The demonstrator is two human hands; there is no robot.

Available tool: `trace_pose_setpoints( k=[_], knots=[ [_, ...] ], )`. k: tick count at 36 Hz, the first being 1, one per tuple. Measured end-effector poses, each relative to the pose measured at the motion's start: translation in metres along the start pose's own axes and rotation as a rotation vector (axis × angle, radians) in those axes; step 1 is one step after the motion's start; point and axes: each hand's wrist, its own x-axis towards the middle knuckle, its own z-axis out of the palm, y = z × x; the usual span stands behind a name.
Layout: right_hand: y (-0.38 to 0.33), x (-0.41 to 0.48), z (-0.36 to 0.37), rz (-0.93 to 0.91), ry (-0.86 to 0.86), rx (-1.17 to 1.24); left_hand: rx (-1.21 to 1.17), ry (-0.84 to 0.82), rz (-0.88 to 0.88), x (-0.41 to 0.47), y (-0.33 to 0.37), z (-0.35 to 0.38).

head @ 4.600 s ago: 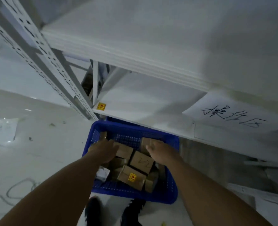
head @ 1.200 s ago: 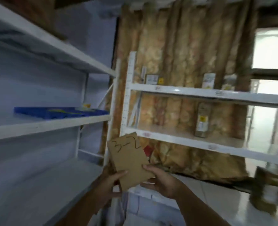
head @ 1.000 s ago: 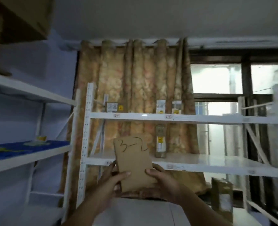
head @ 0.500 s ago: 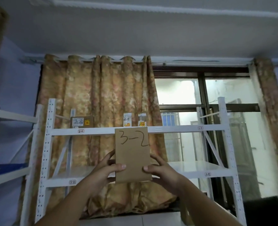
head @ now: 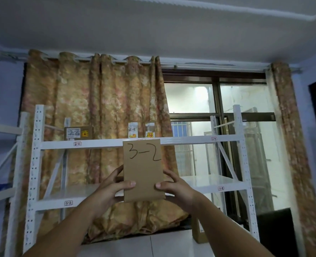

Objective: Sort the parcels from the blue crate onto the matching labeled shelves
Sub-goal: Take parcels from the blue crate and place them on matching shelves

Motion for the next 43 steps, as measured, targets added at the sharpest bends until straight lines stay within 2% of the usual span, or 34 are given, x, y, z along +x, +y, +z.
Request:
trace_pose_setpoints(
  k=[24,35,43],
  knots=[
    [0.007,-0.057,-0.069,0.011,0.111,-0.051,-0.051,-0.146,-0.049,0.023,-0.026,0.084],
    [0.044,-0.070,-0.095,0.113,0.121,-0.033,-0.158,-0.182,-0.160,0.024,-0.077,0.113],
    [0.086,-0.057,-0.101,0.172,0.112,-0.015,-0.135,-0.142,-0.190,0.023,-0.115,0.110]
  ],
)
